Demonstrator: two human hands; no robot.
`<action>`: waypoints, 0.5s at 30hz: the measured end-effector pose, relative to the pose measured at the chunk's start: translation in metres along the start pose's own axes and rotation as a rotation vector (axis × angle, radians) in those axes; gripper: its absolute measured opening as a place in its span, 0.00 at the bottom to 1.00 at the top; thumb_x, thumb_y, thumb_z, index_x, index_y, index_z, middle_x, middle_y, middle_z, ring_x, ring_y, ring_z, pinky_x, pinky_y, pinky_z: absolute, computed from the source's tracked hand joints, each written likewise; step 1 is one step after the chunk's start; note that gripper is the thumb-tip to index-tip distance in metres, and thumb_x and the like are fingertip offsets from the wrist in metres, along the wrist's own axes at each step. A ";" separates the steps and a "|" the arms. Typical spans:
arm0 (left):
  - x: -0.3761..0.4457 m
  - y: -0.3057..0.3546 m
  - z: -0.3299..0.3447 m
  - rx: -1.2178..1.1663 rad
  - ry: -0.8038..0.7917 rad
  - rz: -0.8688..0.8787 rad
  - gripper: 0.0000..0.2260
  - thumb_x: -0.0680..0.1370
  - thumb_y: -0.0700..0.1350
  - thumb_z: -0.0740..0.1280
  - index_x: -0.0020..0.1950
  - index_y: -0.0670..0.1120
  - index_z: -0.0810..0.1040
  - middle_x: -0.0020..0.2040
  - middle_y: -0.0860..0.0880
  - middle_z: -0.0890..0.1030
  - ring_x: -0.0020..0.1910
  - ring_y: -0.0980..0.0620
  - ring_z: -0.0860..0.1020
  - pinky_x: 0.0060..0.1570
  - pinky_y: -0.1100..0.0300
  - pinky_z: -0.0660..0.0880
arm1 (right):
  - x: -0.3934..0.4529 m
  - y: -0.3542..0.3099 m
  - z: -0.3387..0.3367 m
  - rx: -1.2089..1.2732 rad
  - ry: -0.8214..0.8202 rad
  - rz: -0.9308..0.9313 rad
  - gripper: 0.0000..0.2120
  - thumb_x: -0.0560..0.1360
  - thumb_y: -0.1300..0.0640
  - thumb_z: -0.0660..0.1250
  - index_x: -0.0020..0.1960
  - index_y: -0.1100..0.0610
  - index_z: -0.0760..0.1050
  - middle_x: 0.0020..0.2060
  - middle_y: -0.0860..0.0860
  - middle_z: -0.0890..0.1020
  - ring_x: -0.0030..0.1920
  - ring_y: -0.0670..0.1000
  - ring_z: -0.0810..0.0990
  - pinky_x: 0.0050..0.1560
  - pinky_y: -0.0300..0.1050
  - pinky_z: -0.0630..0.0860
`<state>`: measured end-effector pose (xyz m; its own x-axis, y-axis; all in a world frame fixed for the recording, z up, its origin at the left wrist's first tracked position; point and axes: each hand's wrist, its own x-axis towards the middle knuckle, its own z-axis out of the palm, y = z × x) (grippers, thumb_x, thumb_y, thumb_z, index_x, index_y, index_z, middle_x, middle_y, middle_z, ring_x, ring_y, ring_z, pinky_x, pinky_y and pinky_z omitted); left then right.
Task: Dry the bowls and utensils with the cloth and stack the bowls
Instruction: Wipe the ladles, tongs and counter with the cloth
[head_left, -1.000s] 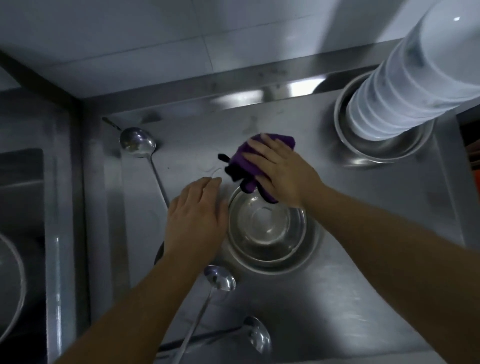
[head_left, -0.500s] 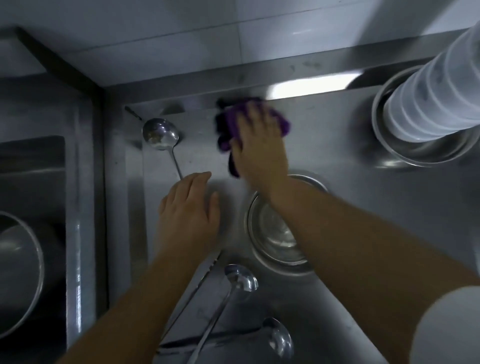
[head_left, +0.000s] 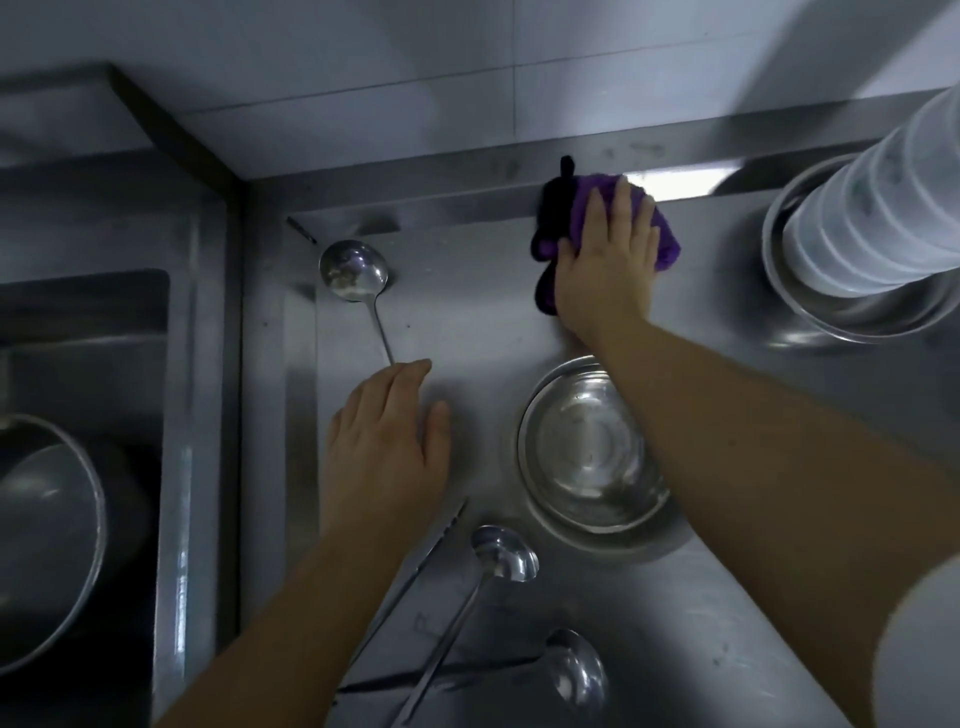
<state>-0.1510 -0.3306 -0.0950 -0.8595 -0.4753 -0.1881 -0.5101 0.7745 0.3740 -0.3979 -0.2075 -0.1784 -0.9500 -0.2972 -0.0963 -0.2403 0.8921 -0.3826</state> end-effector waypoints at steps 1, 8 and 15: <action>-0.002 0.000 0.000 -0.003 0.000 -0.001 0.22 0.84 0.57 0.55 0.75 0.50 0.72 0.71 0.50 0.77 0.72 0.48 0.73 0.71 0.47 0.67 | -0.004 -0.004 0.003 -0.036 -0.027 -0.112 0.29 0.86 0.49 0.58 0.84 0.58 0.59 0.85 0.58 0.54 0.84 0.66 0.50 0.82 0.62 0.49; -0.020 0.005 0.003 0.002 -0.039 0.056 0.20 0.85 0.56 0.57 0.76 0.52 0.69 0.72 0.49 0.76 0.73 0.47 0.72 0.71 0.44 0.69 | -0.075 0.070 -0.019 -0.078 -0.131 -0.346 0.26 0.85 0.50 0.62 0.81 0.57 0.66 0.82 0.57 0.64 0.83 0.63 0.58 0.82 0.62 0.56; -0.043 0.029 0.017 0.001 -0.096 0.131 0.21 0.84 0.55 0.57 0.75 0.51 0.71 0.71 0.48 0.77 0.71 0.46 0.74 0.72 0.44 0.69 | -0.176 0.174 -0.051 -0.052 -0.101 -0.046 0.28 0.83 0.47 0.56 0.79 0.58 0.67 0.81 0.59 0.65 0.82 0.64 0.60 0.82 0.62 0.56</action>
<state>-0.1297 -0.2808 -0.0920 -0.9179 -0.3277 -0.2236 -0.3930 0.8277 0.4005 -0.2827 0.0172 -0.1813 -0.9133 -0.3690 -0.1724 -0.2961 0.8923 -0.3408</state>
